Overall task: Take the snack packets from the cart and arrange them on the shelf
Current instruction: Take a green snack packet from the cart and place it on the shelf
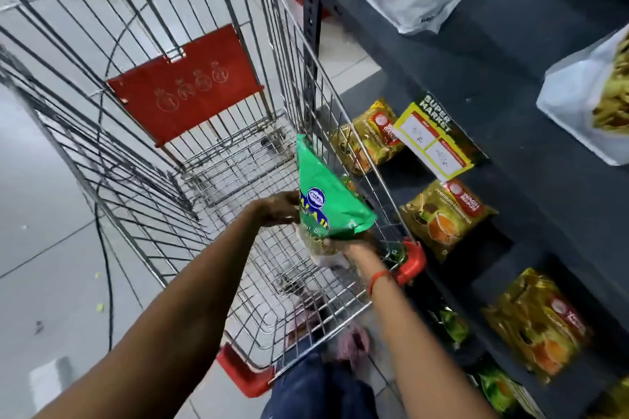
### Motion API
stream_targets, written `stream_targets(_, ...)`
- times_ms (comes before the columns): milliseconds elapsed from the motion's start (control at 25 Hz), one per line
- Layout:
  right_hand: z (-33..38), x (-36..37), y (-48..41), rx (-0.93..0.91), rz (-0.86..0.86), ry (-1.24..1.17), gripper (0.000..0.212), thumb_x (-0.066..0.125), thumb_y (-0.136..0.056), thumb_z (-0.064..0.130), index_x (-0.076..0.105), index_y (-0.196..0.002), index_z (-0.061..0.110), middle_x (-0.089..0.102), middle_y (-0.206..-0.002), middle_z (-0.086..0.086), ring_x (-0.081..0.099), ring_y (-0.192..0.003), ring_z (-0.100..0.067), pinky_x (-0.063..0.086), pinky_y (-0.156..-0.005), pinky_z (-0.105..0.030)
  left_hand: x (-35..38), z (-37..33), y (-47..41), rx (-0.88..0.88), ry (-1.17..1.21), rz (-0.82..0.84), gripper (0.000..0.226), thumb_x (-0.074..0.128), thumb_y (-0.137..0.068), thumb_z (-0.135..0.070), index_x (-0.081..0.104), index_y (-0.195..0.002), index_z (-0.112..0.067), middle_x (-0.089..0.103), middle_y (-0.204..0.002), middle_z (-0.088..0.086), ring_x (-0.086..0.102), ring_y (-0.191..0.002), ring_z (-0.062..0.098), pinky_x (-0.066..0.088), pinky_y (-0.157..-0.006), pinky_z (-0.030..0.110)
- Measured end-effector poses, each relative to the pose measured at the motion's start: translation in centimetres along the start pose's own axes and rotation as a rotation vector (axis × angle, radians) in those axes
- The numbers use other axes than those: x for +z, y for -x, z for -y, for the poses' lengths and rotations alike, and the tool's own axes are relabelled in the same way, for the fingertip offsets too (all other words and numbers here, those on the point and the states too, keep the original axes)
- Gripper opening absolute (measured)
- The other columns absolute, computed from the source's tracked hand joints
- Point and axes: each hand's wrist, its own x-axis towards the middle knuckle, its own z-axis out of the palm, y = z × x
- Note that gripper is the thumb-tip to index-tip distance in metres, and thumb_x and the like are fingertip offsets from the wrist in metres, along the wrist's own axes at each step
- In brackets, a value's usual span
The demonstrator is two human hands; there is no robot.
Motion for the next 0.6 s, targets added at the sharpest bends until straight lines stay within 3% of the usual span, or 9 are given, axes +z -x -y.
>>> stream_targets(80, 1.0, -0.5, 0.1, -0.028, -0.044, -0.107, 0.024, 0.066, -0.080, -0.002, 0.057, -0.085, 0.019, 0.056, -0.129, -0.023, 0.053, -0.122, -0.032, 0.045, -0.062, -0.001, -0.9, -0.1, 2.3, 0.102, -0.028, 0.008, 0.048, 0.066, -0.068, 0.001, 0.058, -0.113, -0.013, 0.058, -0.126, 0.006, 0.056, -0.114, 0.026, 0.045, -0.105, 0.040)
stream_targets(160, 2.2, -1.6, 1.6, -0.147, -0.083, -0.111, 0.035, 0.065, -0.083, 0.007, 0.055, -0.116, 0.002, 0.060, -0.120, -0.016, 0.055, -0.112, -0.023, 0.041, -0.060, -0.004, -1.5, -1.1, 5.5, 0.158, 0.035, -0.038, 0.043, 0.074, -0.068, -0.005, 0.064, -0.108, -0.019, 0.067, -0.119, -0.002, 0.059, -0.114, 0.019, 0.047, -0.104, 0.040)
stream_targets(240, 3.2, -2.6, 4.0, -0.337, -0.167, -0.101, 0.045, 0.061, -0.088, 0.024, 0.050, -0.126, 0.003, 0.060, -0.112, -0.006, 0.055, -0.103, -0.014, 0.040, -0.059, -0.002, -1.2, -3.8, 9.6, 0.278, 0.088, -0.098, 0.045, 0.083, -0.064, -0.017, 0.067, -0.106, -0.021, 0.071, -0.112, -0.010, 0.062, -0.107, 0.009, 0.050, -0.096, 0.025)
stream_targets(320, 4.6, -4.0, 6.8, -0.475, -0.201, -0.117, 0.043, 0.060, -0.088, 0.029, 0.053, -0.125, 0.008, 0.065, -0.115, -0.005, 0.059, -0.101, -0.009, 0.042, -0.068, 0.001, -0.5, -7.1, 13.3, 0.394, 0.109, -0.174, 0.053, 0.084, -0.061, -0.031, 0.067, -0.109, -0.017, 0.068, -0.120, -0.001, 0.061, -0.110, 0.015, 0.046, -0.100, 0.030)
stream_targets(440, 6.5, -7.4, 10.5, -0.587, -0.217, -0.141, 0.046, 0.077, -0.073, 0.015, 0.058, -0.113, 0.003, 0.071, -0.107, -0.006, 0.065, -0.092, -0.005, 0.051, -0.082, -0.021, 1.8, -11.9, 17.2, 0.577, 0.113, -0.259, 0.046, 0.078, -0.066, -0.021, 0.064, -0.108, -0.013, 0.073, -0.100, -0.003, 0.066, -0.095, 0.013, 0.051, -0.089, 0.027)
stream_targets(480, 6.8, -8.9, 11.5, -0.626, -0.244, -0.163, 0.050, 0.081, -0.067, 0.007, 0.058, -0.111, 0.004, 0.071, -0.102, -0.001, 0.066, -0.087, 0.000, 0.052, -0.081, -0.022, 2.8, -13.6, 18.1, 0.623, 0.094, -0.275, 0.044, 0.078, -0.066, -0.018, 0.064, -0.108, -0.013, 0.073, -0.097, -0.006, 0.066, -0.092, 0.012, 0.053, -0.086, 0.024)
stream_targets(600, 7.3, -13.6, 15.6, -0.705, -0.319, -0.301, 0.053, 0.078, -0.065, -0.004, 0.055, -0.109, 0.014, 0.073, -0.081, 0.021, 0.063, -0.074, 0.014, 0.052, -0.067, -0.009, 7.4, -18.3, 20.1, 0.751, 0.044, -0.250, 0.035, 0.075, -0.073, -0.013, 0.063, -0.105, -0.013, 0.075, -0.090, -0.011, 0.067, -0.089, 0.007, 0.054, -0.084, 0.018)
